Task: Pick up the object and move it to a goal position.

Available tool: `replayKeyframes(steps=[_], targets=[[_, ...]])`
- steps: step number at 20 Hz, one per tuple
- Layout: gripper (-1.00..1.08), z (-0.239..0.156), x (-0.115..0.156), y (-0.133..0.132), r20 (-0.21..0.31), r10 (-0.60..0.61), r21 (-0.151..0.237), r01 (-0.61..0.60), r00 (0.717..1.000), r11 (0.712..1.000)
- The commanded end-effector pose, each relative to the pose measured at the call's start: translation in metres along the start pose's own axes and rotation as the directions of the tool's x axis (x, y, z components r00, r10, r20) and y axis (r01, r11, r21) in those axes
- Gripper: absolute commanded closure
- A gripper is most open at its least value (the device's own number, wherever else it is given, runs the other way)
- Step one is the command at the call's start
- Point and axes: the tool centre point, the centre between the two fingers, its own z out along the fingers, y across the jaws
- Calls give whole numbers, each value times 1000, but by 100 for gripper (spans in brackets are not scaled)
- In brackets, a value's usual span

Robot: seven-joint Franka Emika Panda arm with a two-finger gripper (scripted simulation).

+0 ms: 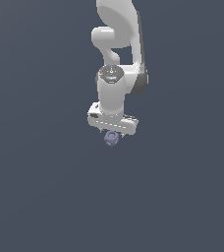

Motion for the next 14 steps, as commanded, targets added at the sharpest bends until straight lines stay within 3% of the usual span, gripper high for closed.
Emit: replayKeyframes(steps=[1,14], targets=[[-92,11,-8,1,1,68,-1,-68,998,998],[-92,42,-33,8,2,277,-6,-277,961,961]])
